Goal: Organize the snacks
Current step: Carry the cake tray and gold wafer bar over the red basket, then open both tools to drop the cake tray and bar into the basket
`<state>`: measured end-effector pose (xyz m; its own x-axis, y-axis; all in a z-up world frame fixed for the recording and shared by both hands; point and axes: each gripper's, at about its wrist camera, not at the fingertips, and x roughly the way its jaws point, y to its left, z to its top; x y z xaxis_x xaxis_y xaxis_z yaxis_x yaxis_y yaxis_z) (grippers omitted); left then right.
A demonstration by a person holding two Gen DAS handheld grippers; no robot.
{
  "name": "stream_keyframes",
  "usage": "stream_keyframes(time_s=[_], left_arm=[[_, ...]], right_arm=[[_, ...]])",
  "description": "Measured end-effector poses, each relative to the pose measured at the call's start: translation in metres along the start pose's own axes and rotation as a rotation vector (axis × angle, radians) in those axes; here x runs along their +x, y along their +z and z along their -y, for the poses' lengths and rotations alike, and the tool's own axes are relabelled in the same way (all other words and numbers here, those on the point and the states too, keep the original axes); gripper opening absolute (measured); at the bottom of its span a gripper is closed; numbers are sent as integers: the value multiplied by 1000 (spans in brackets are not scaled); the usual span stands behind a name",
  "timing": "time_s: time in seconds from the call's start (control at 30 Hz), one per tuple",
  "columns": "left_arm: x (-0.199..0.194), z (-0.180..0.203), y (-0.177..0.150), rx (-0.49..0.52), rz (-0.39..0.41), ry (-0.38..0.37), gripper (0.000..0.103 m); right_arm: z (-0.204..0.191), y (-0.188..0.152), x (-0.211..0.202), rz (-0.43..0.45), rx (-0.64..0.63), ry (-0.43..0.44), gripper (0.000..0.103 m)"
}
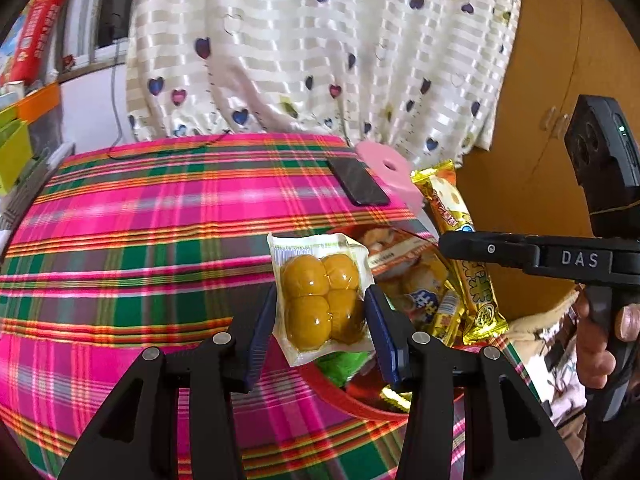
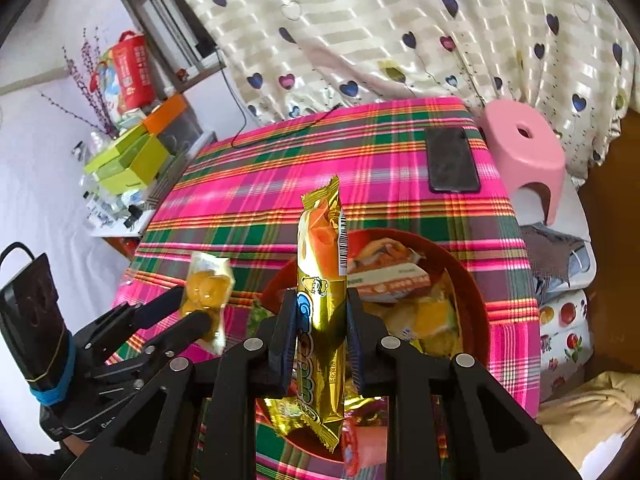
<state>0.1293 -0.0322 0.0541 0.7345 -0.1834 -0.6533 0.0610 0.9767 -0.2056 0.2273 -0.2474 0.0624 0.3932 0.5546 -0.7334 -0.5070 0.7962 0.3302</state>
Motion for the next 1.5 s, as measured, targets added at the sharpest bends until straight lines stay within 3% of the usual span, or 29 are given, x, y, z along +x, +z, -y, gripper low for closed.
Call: stream_keyframes(time_s=[0.33, 0.73, 1.13, 1.5], left_arm=[[46, 9, 4, -11, -90, -44, 47], [71, 2, 20, -72, -130, -103, 52], [59, -9, 25, -103, -60, -173, 54], [61, -13, 23, -100, -54, -218, 54]], right_arm=[[22, -5, 4, -12, 39, -3, 20], [33, -3, 16, -26, 57, 14, 20], [29, -3, 21, -29, 56, 16, 20], [26, -3, 25, -30, 63, 19, 20]])
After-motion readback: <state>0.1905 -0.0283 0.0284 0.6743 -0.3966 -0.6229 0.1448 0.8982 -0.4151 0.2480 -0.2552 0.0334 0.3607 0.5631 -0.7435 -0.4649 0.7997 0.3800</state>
